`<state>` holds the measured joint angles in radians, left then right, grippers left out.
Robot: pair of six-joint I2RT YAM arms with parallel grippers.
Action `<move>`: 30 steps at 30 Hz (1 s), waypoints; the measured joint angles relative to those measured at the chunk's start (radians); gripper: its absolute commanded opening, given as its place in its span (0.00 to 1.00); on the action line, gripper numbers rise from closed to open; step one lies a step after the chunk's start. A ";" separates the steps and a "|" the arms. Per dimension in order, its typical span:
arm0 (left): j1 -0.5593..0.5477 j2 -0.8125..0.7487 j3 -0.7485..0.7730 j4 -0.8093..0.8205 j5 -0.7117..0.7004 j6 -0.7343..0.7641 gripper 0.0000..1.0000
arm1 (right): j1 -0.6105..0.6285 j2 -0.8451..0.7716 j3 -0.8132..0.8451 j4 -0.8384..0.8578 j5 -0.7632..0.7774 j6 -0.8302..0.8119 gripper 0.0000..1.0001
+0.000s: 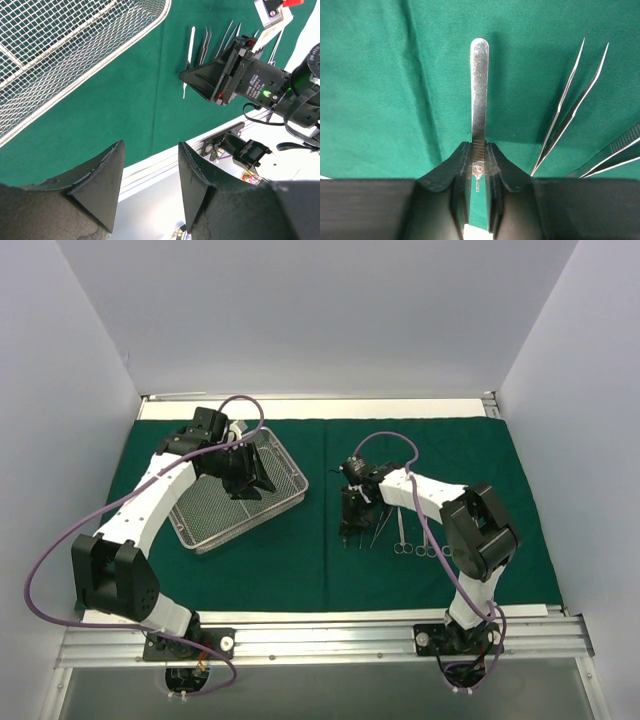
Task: Open and lay out the surgical kit
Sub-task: Place the medical item in the surgical kit, then reset both arms
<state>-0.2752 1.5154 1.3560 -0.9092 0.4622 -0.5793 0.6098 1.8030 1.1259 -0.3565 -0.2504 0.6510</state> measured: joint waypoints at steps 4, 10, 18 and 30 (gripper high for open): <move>0.004 -0.003 -0.008 0.003 0.007 0.000 0.55 | 0.002 0.014 0.000 -0.001 0.008 -0.001 0.26; 0.009 -0.019 -0.030 0.004 0.014 -0.001 0.56 | 0.011 0.026 0.000 -0.003 0.020 0.000 0.40; 0.009 -0.086 -0.047 0.010 0.023 0.000 0.62 | 0.051 -0.006 0.064 -0.105 0.117 -0.005 0.99; 0.008 -0.497 -0.546 0.439 0.110 -0.156 0.94 | 0.165 -0.563 -0.298 0.198 0.337 0.001 1.00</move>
<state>-0.2676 1.0183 0.8097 -0.4698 0.5720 -0.7357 0.7750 1.2396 0.8276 -0.1585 0.0868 0.6521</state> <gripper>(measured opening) 0.935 0.996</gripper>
